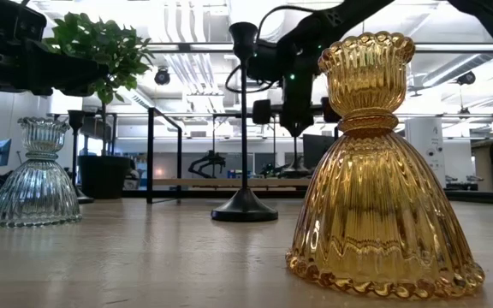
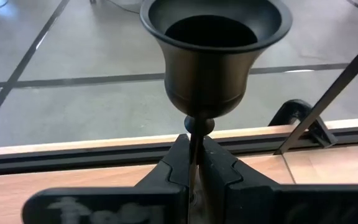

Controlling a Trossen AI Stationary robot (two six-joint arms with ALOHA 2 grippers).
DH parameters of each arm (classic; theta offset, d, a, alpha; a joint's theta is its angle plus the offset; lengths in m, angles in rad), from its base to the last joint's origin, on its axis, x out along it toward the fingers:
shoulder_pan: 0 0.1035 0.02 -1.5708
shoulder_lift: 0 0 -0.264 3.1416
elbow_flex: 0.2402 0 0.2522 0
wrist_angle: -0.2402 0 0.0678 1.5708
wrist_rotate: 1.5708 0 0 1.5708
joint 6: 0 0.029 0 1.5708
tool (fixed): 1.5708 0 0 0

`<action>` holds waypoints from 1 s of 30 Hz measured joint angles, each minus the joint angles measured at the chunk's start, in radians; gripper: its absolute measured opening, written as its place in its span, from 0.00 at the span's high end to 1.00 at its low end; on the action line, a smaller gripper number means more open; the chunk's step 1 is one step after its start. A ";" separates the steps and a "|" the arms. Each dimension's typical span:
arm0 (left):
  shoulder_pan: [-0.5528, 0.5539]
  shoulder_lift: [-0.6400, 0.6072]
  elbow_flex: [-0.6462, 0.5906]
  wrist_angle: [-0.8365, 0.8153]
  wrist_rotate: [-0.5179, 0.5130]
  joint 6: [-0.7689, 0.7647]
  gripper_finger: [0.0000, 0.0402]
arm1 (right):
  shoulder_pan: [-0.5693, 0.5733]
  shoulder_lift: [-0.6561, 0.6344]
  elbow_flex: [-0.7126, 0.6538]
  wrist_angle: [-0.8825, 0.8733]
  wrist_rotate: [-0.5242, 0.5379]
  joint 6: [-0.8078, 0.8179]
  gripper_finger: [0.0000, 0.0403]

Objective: Pick & Place candle stick holders
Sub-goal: Put the right black candle holder on the shelf

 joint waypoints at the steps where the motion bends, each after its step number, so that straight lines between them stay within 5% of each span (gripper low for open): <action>1: 0.000 0.000 0.000 0.000 0.000 0.000 0.64 | -0.001 0.007 0.001 0.000 -0.001 0.012 0.97; 30: -0.001 0.000 0.000 0.000 0.000 0.000 0.64 | -0.011 0.023 0.001 0.008 -0.032 -0.026 0.97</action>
